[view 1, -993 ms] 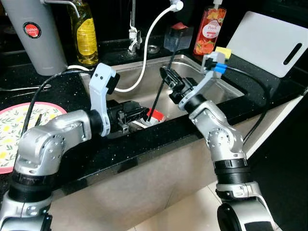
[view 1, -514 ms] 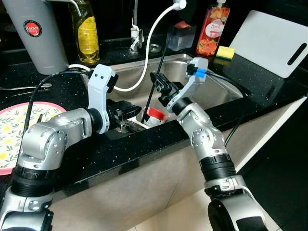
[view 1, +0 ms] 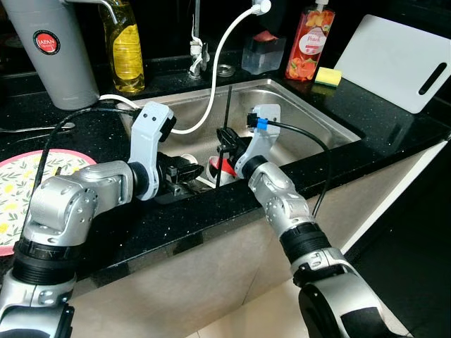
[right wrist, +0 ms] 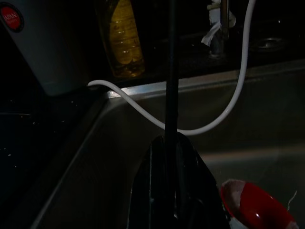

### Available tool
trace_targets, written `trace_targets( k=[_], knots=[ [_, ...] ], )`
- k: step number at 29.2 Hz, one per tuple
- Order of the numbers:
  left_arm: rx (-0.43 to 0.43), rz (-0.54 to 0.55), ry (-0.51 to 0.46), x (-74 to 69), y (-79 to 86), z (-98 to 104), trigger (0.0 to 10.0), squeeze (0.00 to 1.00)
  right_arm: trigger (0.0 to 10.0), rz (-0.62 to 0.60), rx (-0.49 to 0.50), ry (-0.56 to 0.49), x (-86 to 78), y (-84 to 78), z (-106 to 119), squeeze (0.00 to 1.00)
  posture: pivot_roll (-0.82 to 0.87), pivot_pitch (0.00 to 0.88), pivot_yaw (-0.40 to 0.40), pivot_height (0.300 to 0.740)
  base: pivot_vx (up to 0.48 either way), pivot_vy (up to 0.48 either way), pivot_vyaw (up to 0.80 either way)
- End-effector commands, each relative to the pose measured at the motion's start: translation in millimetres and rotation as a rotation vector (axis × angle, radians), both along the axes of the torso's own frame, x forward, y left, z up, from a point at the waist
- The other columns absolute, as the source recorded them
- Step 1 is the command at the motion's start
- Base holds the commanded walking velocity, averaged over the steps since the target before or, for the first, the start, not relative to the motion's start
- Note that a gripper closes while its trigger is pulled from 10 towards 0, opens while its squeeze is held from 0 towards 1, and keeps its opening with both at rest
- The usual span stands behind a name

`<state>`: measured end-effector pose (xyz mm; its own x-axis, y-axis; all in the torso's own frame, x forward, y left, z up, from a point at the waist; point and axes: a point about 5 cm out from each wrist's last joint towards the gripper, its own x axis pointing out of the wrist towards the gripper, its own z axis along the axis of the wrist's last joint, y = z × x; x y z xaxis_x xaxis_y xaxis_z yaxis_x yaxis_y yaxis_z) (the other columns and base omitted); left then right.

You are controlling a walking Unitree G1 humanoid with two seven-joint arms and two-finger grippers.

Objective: Kitchen organization

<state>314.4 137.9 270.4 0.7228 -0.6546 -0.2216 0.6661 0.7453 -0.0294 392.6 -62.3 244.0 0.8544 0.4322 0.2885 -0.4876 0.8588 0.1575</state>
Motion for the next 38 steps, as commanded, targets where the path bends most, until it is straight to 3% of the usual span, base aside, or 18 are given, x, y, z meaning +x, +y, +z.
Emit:
trace_targets(
  k=[1,10,11,12,14,15,18,24,28,38],
  knots=[
    [0.034,0.007,0.007,-0.5,2.6,-1.9,10.0,0.0,10.0,-0.007,-0.016,0.004,1.6,2.0,-3.3,1.0,-0.08,0.119,-0.032,0.74,0.0,0.0,0.0],
    [0.043,0.009,0.008,-1.1,1.7,-2.7,10.0,0.0,10.0,-0.025,-0.012,-0.006,4.8,-0.7,-2.9,1.0,-0.08,0.12,-0.033,0.74,0.0,0.0,0.0],
    [0.043,0.009,0.007,-0.9,1.5,-2.6,10.0,0.0,10.0,-0.031,-0.007,-0.013,5.1,-2.4,-1.8,0.78,-0.08,0.12,-0.033,0.74,0.0,0.0,0.0],
    [0.043,0.008,0.007,-0.8,1.4,-2.6,10.0,0.0,10.0,-0.036,-0.002,-0.021,5.1,-3.9,-0.4,0.22,-0.08,0.12,-0.033,0.74,0.0,0.0,0.0],
    [0.042,0.008,0.006,-0.7,1.3,-2.6,10.0,0.0,10.0,-0.039,0.001,-0.027,5.1,-4.8,0.5,0.22,-0.08,0.12,-0.033,0.74,0.0,0.0,0.0],
    [0.042,0.007,0.006,-0.9,1.1,-2.6,10.0,0.0,10.0,-0.045,0.01,-0.041,4.7,-6.4,3.5,0.0,-0.08,0.122,-0.03,0.74,0.0,0.0,0.0],
    [0.039,0.007,0.003,-0.9,0.9,-2.7,10.0,0.0,10.0,-0.05,0.061,-0.098,0.5,-11.6,18.6,0.0,-0.09,0.122,-0.031,0.74,0.0,0.0,0.0],
    [0.036,0.008,0.002,-0.9,1.1,-2.6,10.0,0.0,10.0,-0.052,0.081,-0.134,-3.1,-14.6,27.5,0.0,-0.09,0.121,-0.029,0.74,0.0,0.0,0.0],
    [-0.015,0.033,-0.042,0.3,2.3,4.3,10.0,0.0,10.0,-0.082,0.11,-0.236,-19.9,-26.6,50.0,0.0,-0.09,0.115,-0.032,0.74,0.0,0.0,0.0],
    [-0.066,0.08,-0.11,-2.7,3.6,15.3,10.0,0.0,10.0,-0.17,0.099,-0.275,-38.9,-48.4,55.3,0.0,-0.09,0.113,-0.036,0.74,0.0,0.0,0.0]
  ],
)
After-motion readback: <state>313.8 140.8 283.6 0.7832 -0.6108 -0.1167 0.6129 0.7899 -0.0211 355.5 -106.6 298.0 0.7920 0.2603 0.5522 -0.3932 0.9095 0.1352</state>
